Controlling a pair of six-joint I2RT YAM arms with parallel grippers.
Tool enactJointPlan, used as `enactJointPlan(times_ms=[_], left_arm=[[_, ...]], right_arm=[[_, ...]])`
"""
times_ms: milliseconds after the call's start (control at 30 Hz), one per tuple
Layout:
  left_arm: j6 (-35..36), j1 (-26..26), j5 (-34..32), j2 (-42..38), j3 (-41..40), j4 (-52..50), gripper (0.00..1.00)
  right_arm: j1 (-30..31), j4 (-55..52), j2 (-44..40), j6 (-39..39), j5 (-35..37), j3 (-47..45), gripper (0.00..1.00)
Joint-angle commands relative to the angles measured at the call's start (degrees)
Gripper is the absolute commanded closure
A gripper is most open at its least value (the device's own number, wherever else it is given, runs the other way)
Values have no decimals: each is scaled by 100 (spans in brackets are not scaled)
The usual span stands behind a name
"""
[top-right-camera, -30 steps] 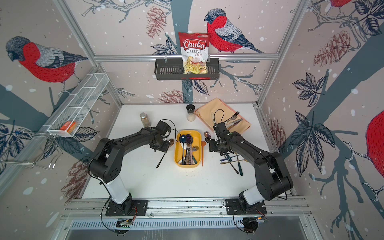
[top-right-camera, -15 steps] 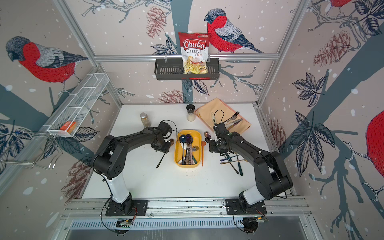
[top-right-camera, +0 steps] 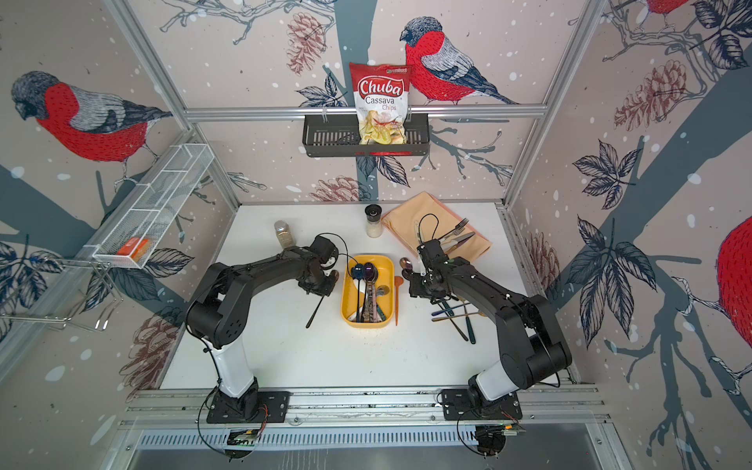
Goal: Put the spoon into the storage box
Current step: Pick up the spoon from the center of the board.
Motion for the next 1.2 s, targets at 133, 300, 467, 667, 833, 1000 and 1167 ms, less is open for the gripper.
enactJointPlan(times_ms=[133,300,467,667,833,1000,1167], left_arm=[[9,14,230,195,-147,-169,98],[-13,39,178,103,-133,-175,100],[-81,62,73,-171,-14,-177,100],[-324,58,9,-565,209,-150,100],[-601,53,158,-960,472,-235,100],[-1025,50,577,-1362,695,-228,100],[-1625,49,1251,-1619,749,21,100]], right_arm=[[2,-41,21,-48,-35,41,44],[4,-44,1,-41,-34,27,44],[3,-45,-35,-32,-16,25,44],[-5,-44,-62,16,6,54,43],[-12,-65,-101,10,40,51,43],[-4,-51,-103,38,45,40,43],[-3,-33,-111,50,54,48,43]])
